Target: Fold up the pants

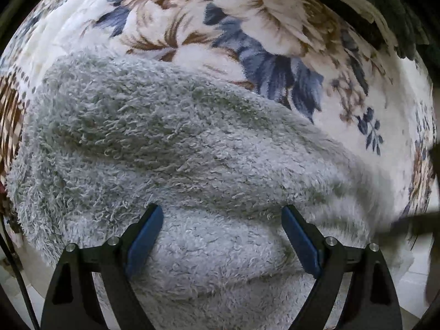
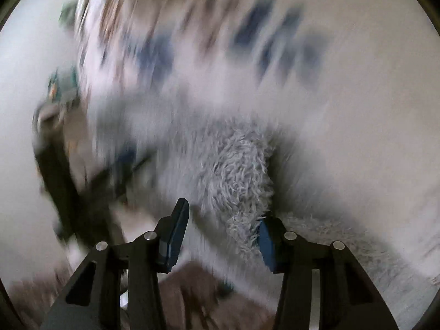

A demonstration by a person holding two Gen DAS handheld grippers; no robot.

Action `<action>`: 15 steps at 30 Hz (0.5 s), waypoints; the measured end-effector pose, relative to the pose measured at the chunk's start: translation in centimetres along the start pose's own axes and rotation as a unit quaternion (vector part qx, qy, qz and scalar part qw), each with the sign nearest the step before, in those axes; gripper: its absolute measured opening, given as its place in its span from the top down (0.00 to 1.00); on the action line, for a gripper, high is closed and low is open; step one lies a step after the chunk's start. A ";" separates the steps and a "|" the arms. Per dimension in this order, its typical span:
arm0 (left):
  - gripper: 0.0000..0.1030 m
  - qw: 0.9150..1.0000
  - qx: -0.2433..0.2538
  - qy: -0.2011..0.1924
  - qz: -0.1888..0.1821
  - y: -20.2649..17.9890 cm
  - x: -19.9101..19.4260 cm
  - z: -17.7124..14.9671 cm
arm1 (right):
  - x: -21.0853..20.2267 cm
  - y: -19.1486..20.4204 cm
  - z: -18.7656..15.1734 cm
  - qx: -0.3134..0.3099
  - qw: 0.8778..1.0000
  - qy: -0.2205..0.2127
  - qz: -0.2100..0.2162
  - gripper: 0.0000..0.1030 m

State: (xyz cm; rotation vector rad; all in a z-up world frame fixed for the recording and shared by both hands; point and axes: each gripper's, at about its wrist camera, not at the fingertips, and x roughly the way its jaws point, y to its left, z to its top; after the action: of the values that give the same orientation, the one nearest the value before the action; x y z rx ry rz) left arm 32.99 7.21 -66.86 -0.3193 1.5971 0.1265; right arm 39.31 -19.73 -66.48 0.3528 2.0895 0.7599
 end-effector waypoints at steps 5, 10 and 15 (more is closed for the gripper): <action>0.15 1.000 -0.002 0.004 -0.003 0.6 -0.3 0.0 | 2.1 -0.8 -1.1 -0.001 1.000 0.002 0.003 0.51; 0.15 1.000 0.007 0.007 0.001 0.3 0.2 -0.2 | -1.3 -3.2 1.4 0.073 0.985 -0.112 0.111 0.51; 0.15 1.000 0.007 0.010 -0.001 -0.4 1.5 0.1 | -1.4 -2.9 3.5 0.107 0.985 -0.127 0.034 0.92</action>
State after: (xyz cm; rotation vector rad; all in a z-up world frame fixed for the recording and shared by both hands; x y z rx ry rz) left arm 33.22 6.68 -68.28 -0.3124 1.6167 0.1104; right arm 43.05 -21.33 -68.97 0.6107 1.9273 0.4996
